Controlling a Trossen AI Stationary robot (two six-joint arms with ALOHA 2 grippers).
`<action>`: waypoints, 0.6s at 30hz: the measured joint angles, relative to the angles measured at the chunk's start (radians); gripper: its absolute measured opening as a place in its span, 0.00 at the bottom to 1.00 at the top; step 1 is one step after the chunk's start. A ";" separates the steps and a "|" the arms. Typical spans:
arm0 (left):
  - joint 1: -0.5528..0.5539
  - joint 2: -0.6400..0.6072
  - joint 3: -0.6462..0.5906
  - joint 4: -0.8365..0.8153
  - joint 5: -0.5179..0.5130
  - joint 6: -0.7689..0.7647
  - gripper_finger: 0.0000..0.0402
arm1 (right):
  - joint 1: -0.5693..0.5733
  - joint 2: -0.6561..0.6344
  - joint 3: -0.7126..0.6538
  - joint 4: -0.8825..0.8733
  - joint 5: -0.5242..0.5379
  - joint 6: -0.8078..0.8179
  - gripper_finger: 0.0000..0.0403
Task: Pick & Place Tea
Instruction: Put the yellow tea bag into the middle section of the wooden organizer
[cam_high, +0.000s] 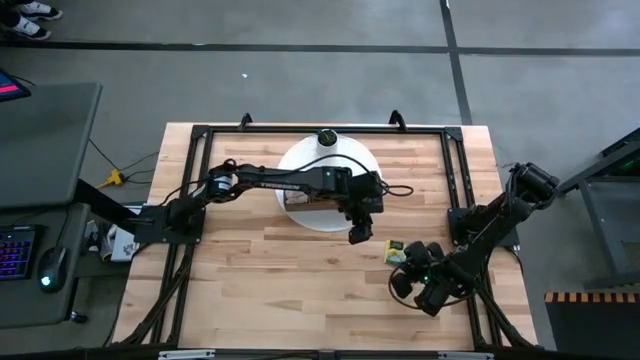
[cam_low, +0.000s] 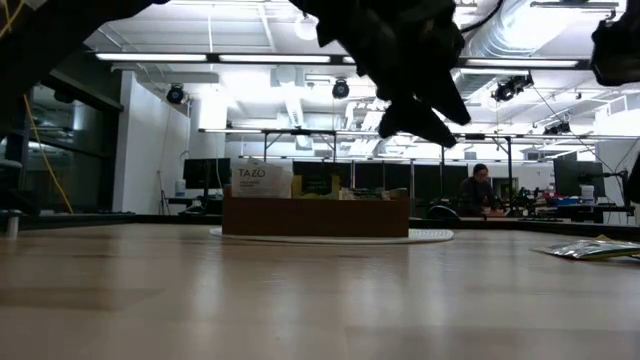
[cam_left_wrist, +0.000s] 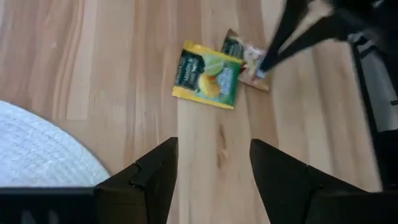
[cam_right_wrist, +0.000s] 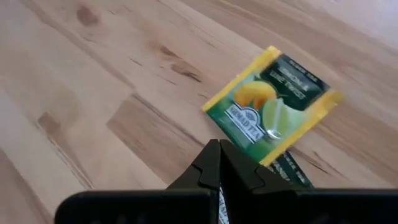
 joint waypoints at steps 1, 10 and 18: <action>0.000 0.008 0.000 0.004 0.000 0.000 0.49 | 0.007 0.000 -0.006 0.014 0.012 -0.013 0.00; 0.000 0.067 -0.007 0.043 0.029 0.008 0.49 | 0.040 0.001 -0.065 0.077 0.020 -0.043 0.00; 0.000 0.092 -0.005 0.092 0.038 0.017 0.49 | 0.010 0.001 -0.105 0.086 -0.016 -0.018 0.00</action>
